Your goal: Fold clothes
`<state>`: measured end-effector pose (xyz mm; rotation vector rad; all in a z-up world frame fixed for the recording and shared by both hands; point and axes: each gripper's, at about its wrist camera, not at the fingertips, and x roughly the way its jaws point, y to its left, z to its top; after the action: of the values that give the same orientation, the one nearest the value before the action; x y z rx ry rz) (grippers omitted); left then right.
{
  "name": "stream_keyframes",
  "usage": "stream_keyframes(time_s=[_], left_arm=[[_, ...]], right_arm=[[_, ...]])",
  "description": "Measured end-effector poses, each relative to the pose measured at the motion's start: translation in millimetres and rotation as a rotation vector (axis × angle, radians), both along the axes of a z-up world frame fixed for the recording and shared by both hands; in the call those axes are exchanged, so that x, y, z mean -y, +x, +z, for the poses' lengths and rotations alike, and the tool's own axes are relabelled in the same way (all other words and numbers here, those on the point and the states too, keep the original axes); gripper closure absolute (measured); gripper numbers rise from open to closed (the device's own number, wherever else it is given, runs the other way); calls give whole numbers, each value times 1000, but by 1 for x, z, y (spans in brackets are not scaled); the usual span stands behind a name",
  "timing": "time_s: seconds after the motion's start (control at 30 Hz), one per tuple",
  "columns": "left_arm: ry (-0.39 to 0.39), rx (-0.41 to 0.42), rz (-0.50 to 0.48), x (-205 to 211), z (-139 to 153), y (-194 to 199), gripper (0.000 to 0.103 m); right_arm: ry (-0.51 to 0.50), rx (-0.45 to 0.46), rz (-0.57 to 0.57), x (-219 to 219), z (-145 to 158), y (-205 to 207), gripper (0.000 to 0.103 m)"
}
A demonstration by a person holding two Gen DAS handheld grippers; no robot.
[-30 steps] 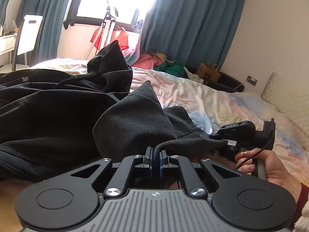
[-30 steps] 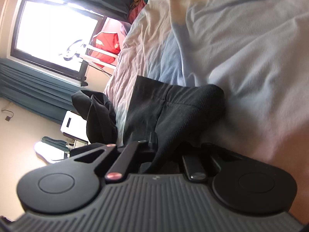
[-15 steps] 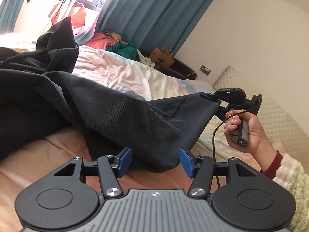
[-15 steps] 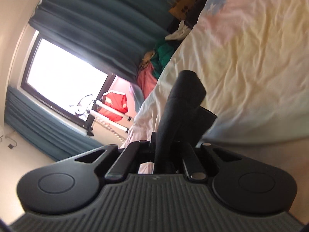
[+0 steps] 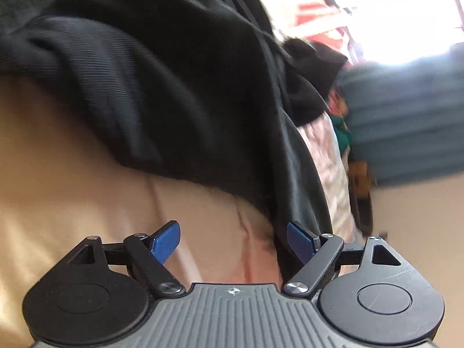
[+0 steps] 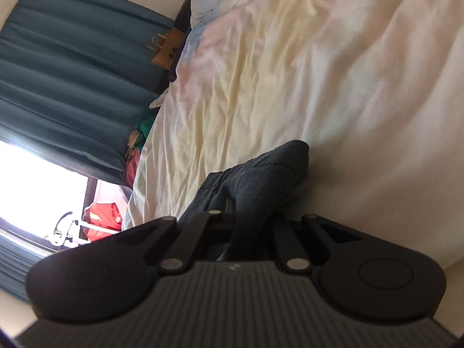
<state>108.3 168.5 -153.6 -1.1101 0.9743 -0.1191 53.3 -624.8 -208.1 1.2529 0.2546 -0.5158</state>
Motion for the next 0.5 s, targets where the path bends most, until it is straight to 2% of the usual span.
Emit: stream_keyframes(time_s=[0.07,0.13,0.2,0.3,0.33,0.4,0.43,0.5], left_arm=[[-85,-52,111,-19,-14,-4,20],[-145,-66,191,-29,-22,-5,21],[-152,-60,264,-36,-23,-5,23],[-104,-26,401,-51,-17,-7,32],[-82,-13,448,-57,-14,-8,40],[-46,7,521,-68,-7,-10,61],[-43,8,540,-73,-4,-10,78],[-57,12,544,-80,2,-7,86]], right_arm=[[-24,4,1,-6,5,2,97],[-16,8,-3,-6,8,4,97],[-7,15,-7,-4,11,4,97],[-26,10,-6,-5,16,6,97],[-40,3,-5,-6,19,7,97],[-65,-12,-2,-7,22,6,97],[-66,-20,-7,-8,23,6,97],[-67,-34,-18,-11,25,5,97]])
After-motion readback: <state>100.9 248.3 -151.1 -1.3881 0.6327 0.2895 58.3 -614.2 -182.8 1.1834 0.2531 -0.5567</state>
